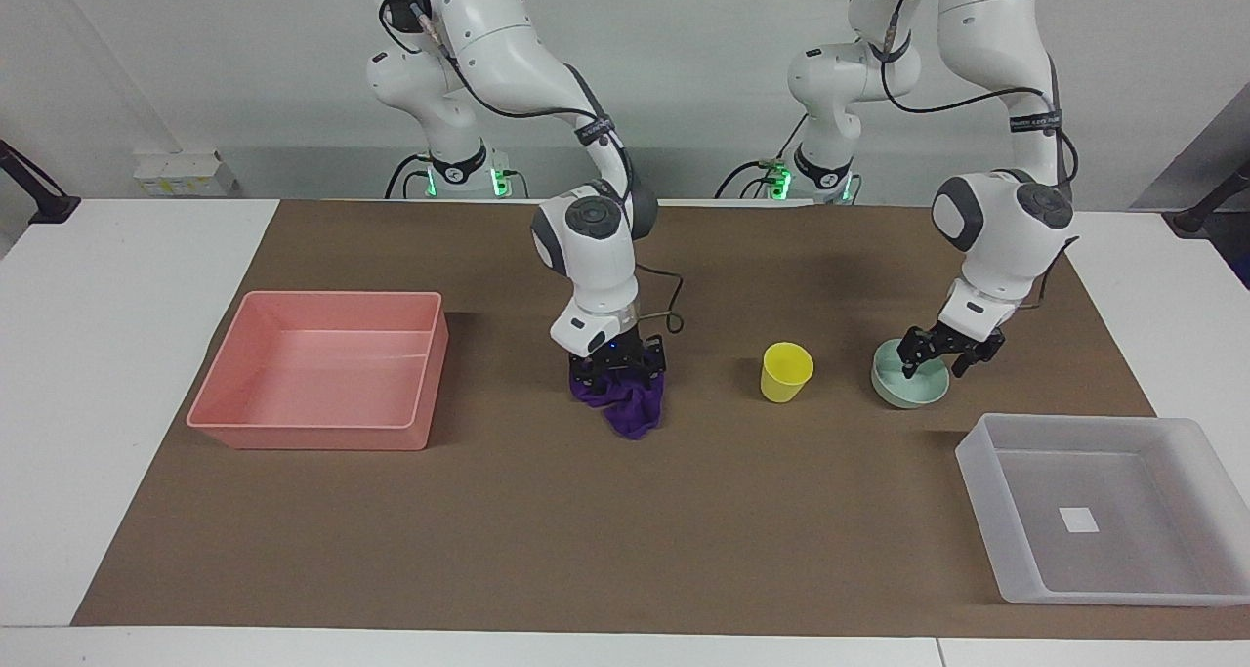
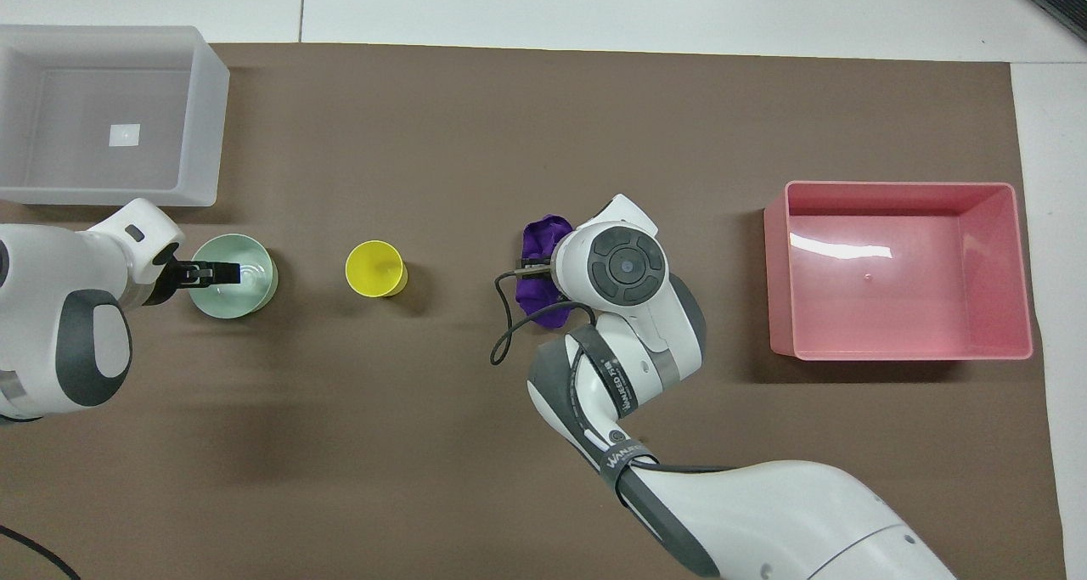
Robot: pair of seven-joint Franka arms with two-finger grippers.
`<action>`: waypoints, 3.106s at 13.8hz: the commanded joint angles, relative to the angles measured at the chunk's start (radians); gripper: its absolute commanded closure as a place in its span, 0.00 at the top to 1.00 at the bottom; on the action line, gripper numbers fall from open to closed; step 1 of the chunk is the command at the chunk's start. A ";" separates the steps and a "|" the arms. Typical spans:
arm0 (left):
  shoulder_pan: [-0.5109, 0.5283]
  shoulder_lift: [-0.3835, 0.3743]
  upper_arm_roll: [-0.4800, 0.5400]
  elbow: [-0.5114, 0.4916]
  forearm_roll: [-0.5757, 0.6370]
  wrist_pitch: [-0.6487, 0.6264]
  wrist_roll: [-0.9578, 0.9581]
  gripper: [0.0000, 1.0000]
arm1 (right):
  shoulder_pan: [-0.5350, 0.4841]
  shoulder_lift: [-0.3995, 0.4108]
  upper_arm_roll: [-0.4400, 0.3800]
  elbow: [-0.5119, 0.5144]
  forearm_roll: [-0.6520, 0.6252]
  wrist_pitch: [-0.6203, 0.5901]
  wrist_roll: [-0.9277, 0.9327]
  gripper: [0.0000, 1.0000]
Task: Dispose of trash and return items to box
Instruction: 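Reach the left gripper to the green bowl while the right gripper reaches the bag, then carry the bowl into the clear box while the right gripper carries the bag, then release the bowl in the clear box while the right gripper releases the bag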
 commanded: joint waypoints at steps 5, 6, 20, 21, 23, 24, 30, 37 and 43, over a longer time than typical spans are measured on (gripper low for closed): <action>0.007 -0.017 -0.008 0.011 -0.019 0.006 0.006 0.00 | -0.007 -0.012 0.005 0.012 -0.080 -0.065 -0.030 0.00; 0.009 -0.019 -0.008 0.024 -0.019 -0.005 0.006 0.00 | -0.007 -0.017 0.004 0.029 -0.082 -0.098 -0.030 0.00; 0.099 0.275 -0.005 0.717 -0.012 -0.247 -0.003 0.00 | -0.389 -0.337 -0.004 0.065 -0.110 -0.428 -0.375 0.00; 0.103 0.321 -0.005 0.792 -0.013 -0.269 -0.003 0.00 | -0.436 -0.339 -0.004 0.045 -0.108 -0.418 -0.433 0.00; 0.127 0.394 -0.005 0.877 -0.013 -0.257 -0.005 0.00 | -0.530 -0.333 -0.002 -0.004 -0.094 -0.378 -0.542 0.00; 0.132 0.421 -0.005 0.900 -0.011 -0.249 -0.006 0.00 | -0.574 -0.328 -0.002 -0.044 -0.094 -0.315 -0.603 0.00; 0.146 0.564 0.025 1.009 -0.013 -0.146 -0.060 0.00 | -0.658 -0.307 -0.002 -0.248 -0.052 -0.103 -0.679 0.00; 0.144 0.478 0.065 0.690 -0.009 0.041 -0.082 0.00 | -0.662 -0.288 -0.004 -0.280 -0.034 -0.048 -0.677 0.99; 0.147 0.469 0.067 0.712 -0.008 -0.006 -0.071 0.75 | -0.641 -0.305 -0.004 -0.201 -0.047 -0.127 -0.670 1.00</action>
